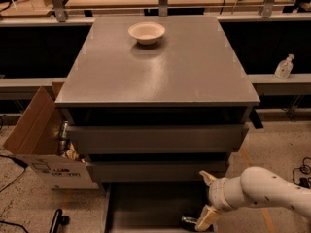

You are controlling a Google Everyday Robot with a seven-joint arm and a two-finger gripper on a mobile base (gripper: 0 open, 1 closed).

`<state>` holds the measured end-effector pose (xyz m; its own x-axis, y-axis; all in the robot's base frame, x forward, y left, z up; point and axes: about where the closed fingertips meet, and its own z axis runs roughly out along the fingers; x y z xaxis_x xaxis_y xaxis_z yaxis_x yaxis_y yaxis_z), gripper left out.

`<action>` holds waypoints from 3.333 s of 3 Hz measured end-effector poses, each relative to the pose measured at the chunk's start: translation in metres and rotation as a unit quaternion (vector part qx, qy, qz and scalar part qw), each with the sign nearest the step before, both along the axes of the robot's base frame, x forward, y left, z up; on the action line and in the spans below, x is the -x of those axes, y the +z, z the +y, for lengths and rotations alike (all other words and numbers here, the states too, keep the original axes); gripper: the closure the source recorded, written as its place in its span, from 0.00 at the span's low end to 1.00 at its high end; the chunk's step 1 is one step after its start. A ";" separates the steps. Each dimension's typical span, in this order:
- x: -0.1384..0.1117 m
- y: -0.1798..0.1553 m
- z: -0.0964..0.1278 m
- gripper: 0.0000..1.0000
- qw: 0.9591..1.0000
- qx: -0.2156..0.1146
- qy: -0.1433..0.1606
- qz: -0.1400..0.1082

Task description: Pick green can from bottom drawer and place on counter

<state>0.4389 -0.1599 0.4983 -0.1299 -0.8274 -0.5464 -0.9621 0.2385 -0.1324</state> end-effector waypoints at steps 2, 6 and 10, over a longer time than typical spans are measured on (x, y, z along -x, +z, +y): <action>0.005 -0.041 0.009 0.00 0.999 -0.002 0.012 0.033; -0.048 -0.257 0.002 0.11 0.992 0.009 0.071 0.102; -0.048 -0.334 -0.026 0.33 0.990 0.013 0.054 0.132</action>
Offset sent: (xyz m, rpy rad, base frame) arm 0.0090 0.0130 -0.0586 -0.0402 0.1033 0.0427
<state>0.4871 -0.1863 0.1640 -0.1752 -0.8578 -0.4833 -0.9836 0.1316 0.1230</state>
